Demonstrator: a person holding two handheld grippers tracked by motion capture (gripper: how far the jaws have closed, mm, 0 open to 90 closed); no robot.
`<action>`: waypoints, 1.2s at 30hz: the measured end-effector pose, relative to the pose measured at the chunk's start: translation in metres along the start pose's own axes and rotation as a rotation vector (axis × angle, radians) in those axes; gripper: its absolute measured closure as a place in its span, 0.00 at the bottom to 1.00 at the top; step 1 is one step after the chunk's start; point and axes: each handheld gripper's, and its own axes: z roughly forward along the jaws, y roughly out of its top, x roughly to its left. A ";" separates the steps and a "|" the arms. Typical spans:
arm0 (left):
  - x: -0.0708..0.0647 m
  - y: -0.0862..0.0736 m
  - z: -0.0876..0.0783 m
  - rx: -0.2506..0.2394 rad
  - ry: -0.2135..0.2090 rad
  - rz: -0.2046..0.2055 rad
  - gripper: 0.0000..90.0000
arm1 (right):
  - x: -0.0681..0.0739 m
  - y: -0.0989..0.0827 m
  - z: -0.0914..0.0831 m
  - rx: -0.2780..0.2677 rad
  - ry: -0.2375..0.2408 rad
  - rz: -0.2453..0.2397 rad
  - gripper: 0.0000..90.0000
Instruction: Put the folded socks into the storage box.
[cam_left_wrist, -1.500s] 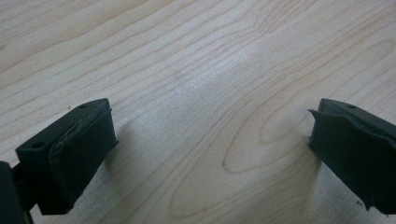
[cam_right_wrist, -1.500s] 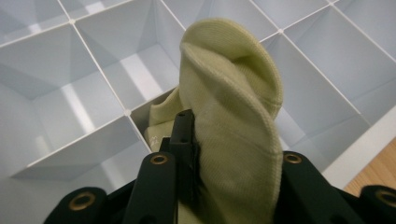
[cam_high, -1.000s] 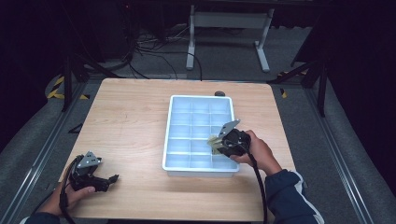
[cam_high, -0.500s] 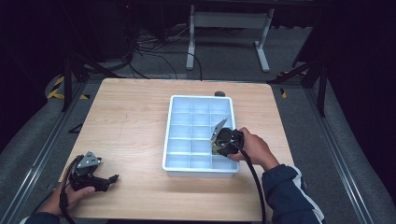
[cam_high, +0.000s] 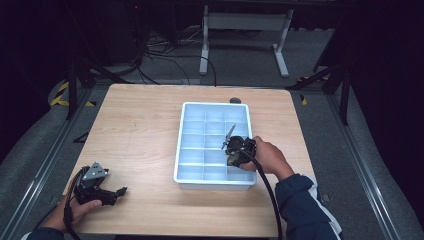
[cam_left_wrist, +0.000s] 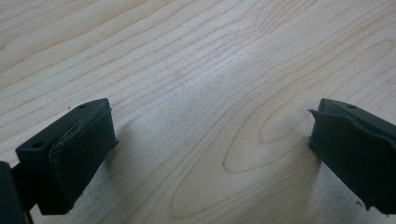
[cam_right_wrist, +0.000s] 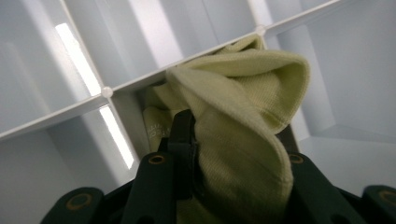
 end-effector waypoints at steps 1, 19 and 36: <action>0.000 0.000 0.000 0.000 0.000 0.000 0.00 | 0.001 0.001 0.001 0.011 -0.015 -0.015 0.77; 0.000 0.000 0.000 0.000 0.000 0.000 0.00 | 0.000 -0.011 -0.013 -0.094 -0.013 0.027 0.67; 0.000 0.000 0.000 0.000 0.000 0.000 0.00 | 0.003 -0.022 -0.028 -0.214 -0.031 0.064 0.57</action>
